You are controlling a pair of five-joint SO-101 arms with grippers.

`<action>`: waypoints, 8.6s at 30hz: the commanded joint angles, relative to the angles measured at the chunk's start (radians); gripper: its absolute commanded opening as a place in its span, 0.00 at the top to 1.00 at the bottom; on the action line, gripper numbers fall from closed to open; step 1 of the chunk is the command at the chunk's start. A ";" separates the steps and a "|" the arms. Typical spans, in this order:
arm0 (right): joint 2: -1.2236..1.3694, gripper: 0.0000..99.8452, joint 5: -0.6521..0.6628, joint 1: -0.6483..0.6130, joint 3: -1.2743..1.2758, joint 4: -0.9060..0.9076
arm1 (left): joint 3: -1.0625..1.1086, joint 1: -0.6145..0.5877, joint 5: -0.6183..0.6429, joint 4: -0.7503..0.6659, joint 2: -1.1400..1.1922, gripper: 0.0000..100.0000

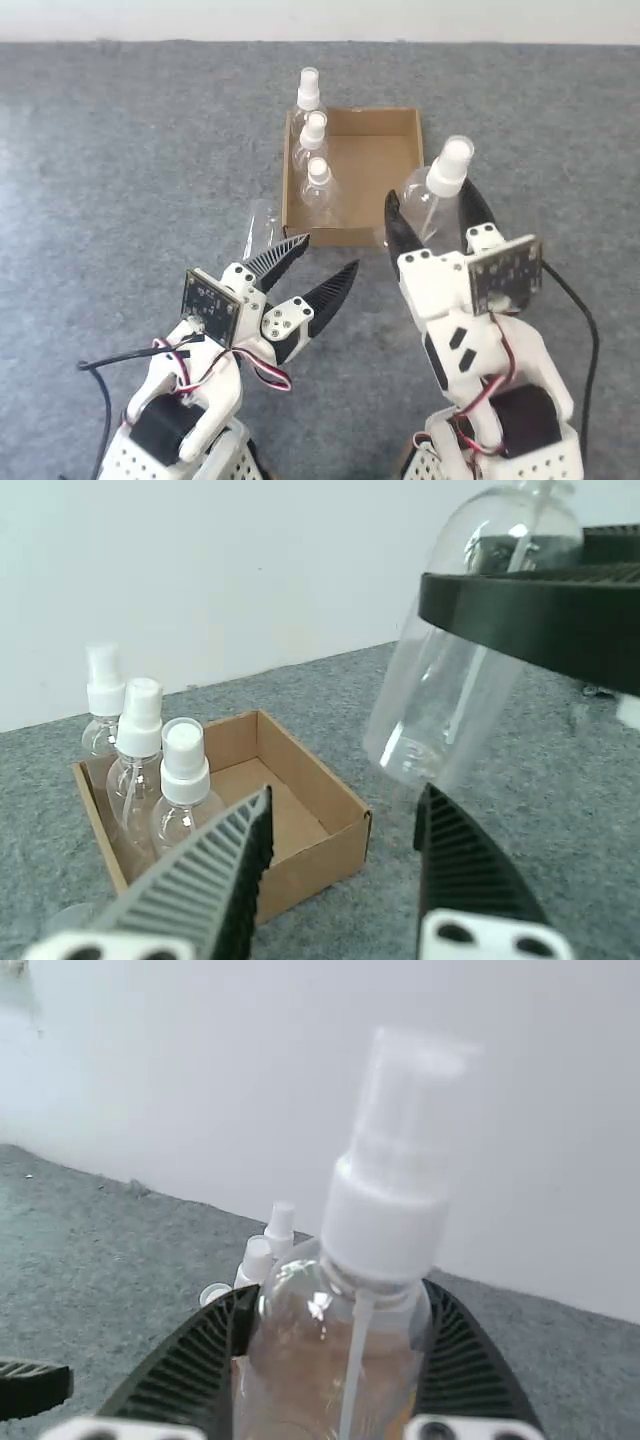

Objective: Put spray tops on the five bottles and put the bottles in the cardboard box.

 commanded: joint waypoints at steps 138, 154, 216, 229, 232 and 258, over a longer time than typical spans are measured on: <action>1.672 0.90 0.132 0.151 -0.942 -0.403 | 0.081 -1.011 0.117 -0.041 -0.008 0.79; 1.877 0.90 0.132 0.177 -1.089 -0.403 | 0.081 -1.011 0.115 -0.041 -0.008 0.79; 1.880 0.69 0.063 0.165 -1.092 -0.260 | 0.082 -1.011 0.114 -0.044 -0.008 0.79; 1.834 0.61 0.061 0.159 -1.088 -0.162 | 0.082 -1.011 0.114 -0.046 -0.008 0.79; 1.830 0.61 0.061 0.147 -1.086 -0.133 | 0.082 -1.016 0.114 -0.046 -0.008 0.79; 1.638 0.62 -0.021 0.110 -1.086 0.226 | 0.082 -1.053 0.115 -0.048 -0.008 0.79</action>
